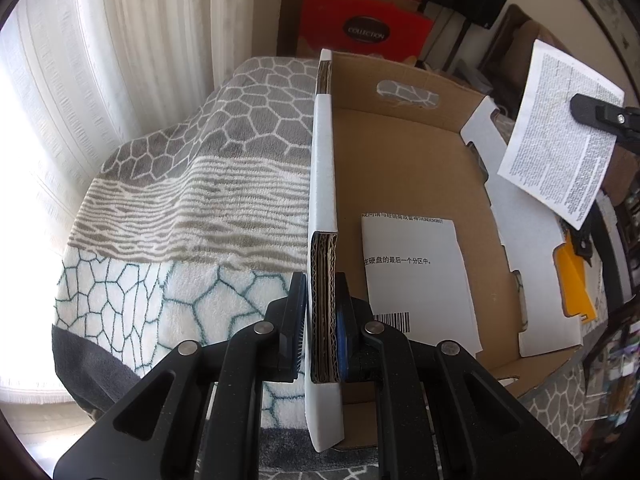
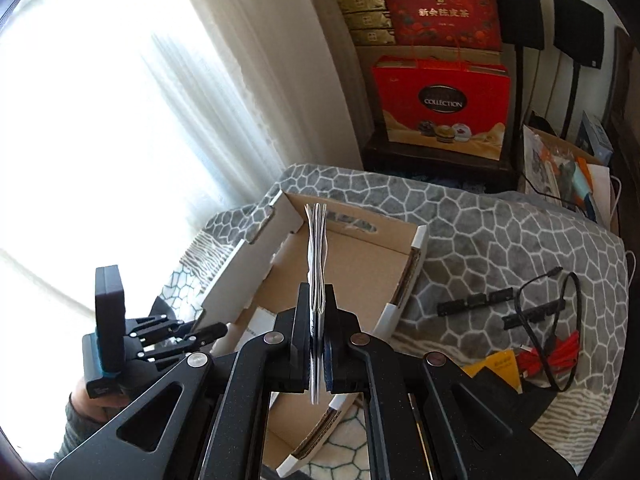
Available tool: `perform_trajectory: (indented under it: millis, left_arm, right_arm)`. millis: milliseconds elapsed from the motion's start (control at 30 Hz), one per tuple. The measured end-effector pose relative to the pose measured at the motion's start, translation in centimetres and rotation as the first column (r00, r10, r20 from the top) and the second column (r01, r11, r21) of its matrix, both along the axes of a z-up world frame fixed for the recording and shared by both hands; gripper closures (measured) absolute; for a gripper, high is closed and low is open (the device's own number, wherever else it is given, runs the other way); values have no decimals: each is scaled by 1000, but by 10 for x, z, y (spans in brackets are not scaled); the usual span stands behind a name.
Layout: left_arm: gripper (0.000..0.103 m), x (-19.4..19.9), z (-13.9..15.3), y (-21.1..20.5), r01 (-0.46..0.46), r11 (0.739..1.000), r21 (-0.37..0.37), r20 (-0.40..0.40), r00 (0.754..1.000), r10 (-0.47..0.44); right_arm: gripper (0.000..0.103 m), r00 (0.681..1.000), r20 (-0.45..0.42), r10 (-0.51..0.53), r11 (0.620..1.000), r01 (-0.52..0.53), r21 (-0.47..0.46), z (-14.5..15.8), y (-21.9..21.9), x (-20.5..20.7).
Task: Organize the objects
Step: 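Carry the white booklet into the box and release it with the right gripper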
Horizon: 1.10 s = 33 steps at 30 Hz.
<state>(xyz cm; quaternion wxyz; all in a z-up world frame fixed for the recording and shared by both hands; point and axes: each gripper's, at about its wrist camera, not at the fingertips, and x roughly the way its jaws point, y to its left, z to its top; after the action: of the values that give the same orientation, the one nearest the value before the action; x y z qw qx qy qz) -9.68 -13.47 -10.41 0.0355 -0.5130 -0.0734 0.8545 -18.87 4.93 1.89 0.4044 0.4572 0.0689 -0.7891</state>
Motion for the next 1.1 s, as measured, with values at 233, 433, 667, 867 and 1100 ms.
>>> perform_trajectory:
  millis: [233,433,667,867,1100]
  left_arm:
    - [91,0,0,0,-1,1000,-1,1,1000,1]
    - [91,0,0,0,-2,1000,1,1,1000,2]
    - [91,0,0,0,-2,1000,1,2,1000,2]
    - [91,0,0,0,-5,1000,7,2,1000,5]
    - [91,3,1,-1,-6,1000,13,4,1000,6]
  right_arm:
    - [100,996,-64,61,995,-55,85,-32,-23,8]
    - [100,980,-163,112,986,-88,144,-40,-31,18]
    - [96,952,-200,232,965,-199,170,-43,-33,40]
    - [89,898,-201,390,905,-334,263,-55,-40,74]
    - [72,866,-131,483,850,-428,305,-70,-37,94]
